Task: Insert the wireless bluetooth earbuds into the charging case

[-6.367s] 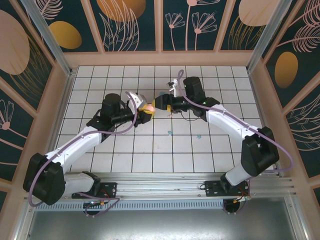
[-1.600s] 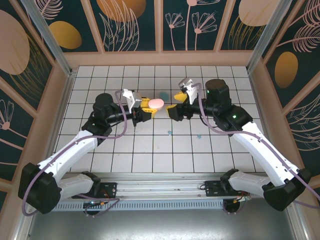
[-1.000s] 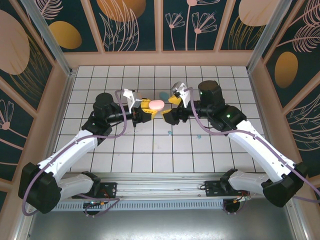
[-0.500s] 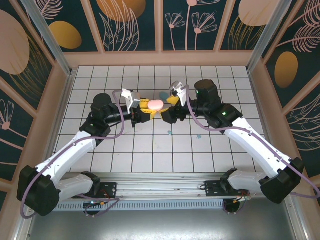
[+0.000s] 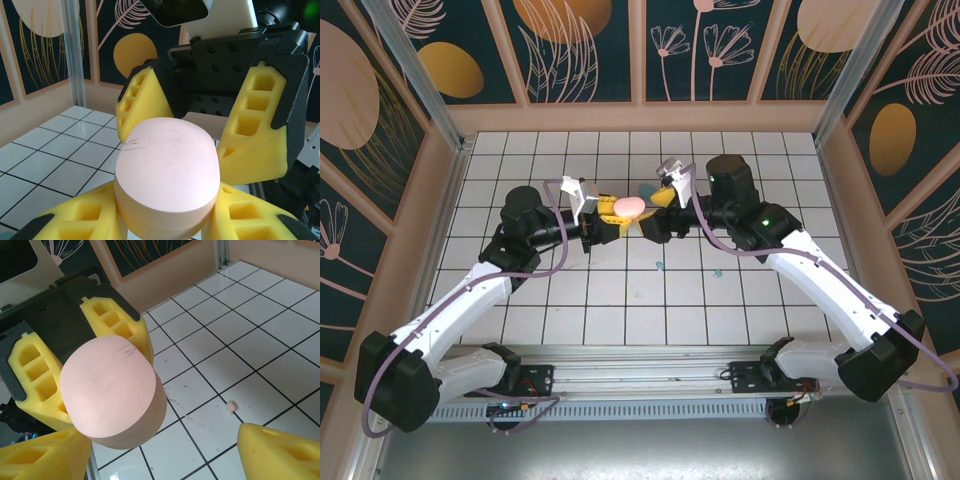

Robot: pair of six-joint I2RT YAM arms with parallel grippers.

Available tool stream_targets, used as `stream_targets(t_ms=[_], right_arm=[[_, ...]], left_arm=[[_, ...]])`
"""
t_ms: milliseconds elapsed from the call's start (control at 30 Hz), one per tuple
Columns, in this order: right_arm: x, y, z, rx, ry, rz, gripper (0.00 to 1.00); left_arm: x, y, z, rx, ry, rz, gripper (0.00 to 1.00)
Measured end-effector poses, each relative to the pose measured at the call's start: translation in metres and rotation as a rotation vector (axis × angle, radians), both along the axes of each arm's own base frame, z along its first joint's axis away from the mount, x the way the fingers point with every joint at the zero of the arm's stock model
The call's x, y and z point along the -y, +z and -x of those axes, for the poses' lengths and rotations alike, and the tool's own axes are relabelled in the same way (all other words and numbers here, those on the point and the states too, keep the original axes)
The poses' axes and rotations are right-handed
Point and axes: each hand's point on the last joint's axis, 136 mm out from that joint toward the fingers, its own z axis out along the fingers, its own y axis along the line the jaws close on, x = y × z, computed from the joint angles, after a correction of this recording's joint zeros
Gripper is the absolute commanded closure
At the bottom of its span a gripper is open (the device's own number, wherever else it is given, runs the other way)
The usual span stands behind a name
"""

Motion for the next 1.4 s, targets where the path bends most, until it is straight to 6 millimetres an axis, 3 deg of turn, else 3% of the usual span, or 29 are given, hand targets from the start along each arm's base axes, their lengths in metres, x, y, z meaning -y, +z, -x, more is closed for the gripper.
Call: stream_targets(t_ms=[1200,1400], right_arm=[[-0.005,-0.022,-0.002,-0.161,0.031,0.022,0.27],[-0.002,-0.017,-0.004,-0.174,0.032,0.019,0.27]], left_arm=[[-0.003,-0.021,-0.006,-0.012,0.031,-0.049,0.83],[-0.002,-0.025,-0.006,-0.02,0.032,-0.06,0.82]])
